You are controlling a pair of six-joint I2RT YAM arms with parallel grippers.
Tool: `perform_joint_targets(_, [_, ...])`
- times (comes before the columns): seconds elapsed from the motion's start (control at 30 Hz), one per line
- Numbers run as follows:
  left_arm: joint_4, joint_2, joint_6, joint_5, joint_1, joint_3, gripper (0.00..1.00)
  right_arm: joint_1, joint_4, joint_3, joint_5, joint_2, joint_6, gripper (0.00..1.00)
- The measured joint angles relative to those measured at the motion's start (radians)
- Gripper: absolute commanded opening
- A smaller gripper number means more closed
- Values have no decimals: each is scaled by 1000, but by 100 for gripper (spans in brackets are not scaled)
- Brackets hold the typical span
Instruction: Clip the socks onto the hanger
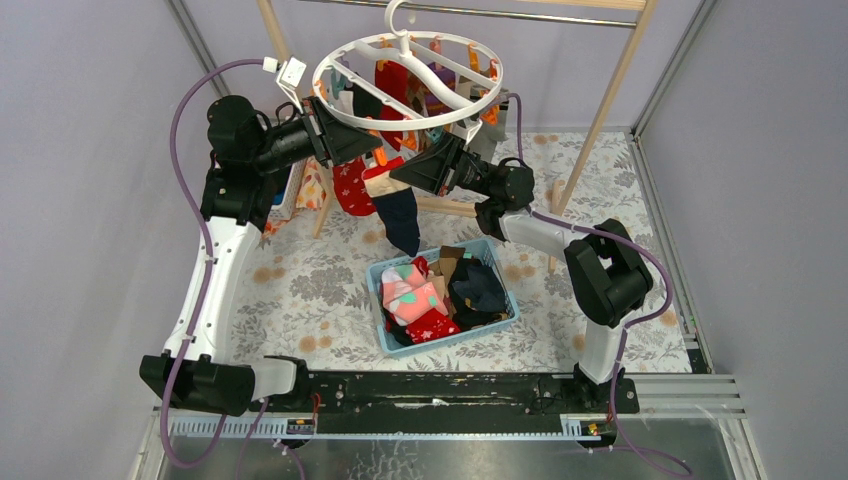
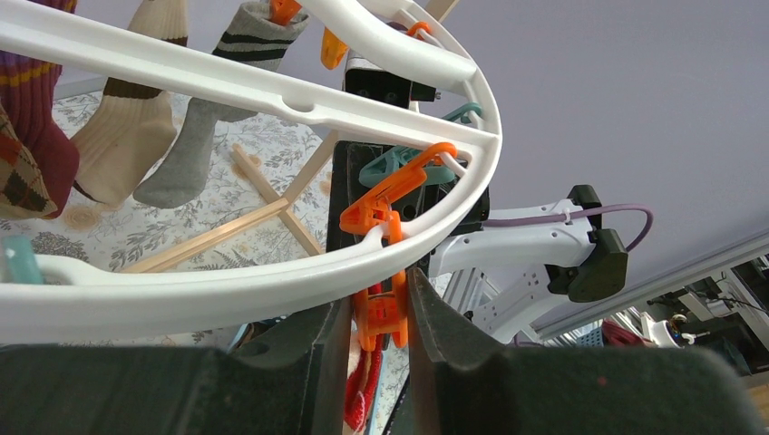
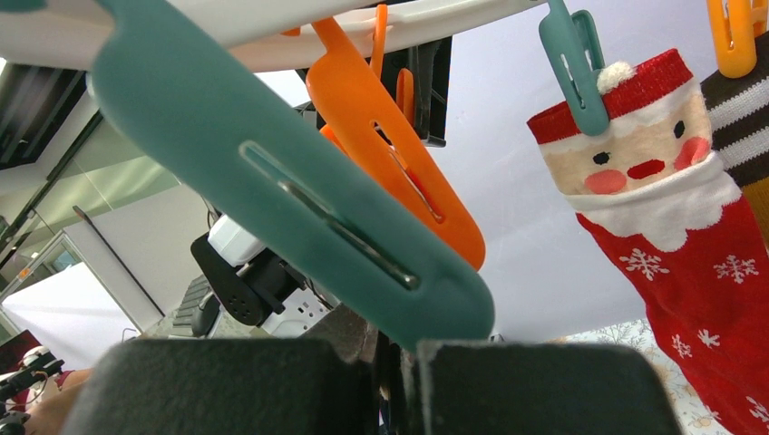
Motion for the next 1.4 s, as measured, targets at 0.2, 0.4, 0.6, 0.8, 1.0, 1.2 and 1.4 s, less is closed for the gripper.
perform_joint_targets(0.2, [0, 0, 0, 3, 0, 0, 2, 0, 0, 0, 22, 0, -21, 0])
perform_joint_targets(0.4, [0, 0, 0, 7, 0, 0, 2, -1, 0, 2, 42, 0, -33, 0])
perform_joint_targets(0.6, [0, 0, -1, 11, 0, 1, 2, -1, 0, 26, 60, 0, -37, 0])
perform_joint_targets(0.8, [0, 0, -2, 11, 0, 2, 2, -1, 0, 41, 66, 2, -44, 0])
perform_joint_targets(1.0, [0, 0, -1, 11, 0, 2, 32, 0, 0, 52, 80, 10, -49, 0])
perform_joint_targets(1.2, [-1, 0, -1, 11, 0, 2, 50, 0, 1, 52, 88, 12, -51, 3])
perform_joint_targets(1.4, [-21, 0, 5, 11, 0, 2, 58, 0, 1, 53, 111, 12, -49, 11])
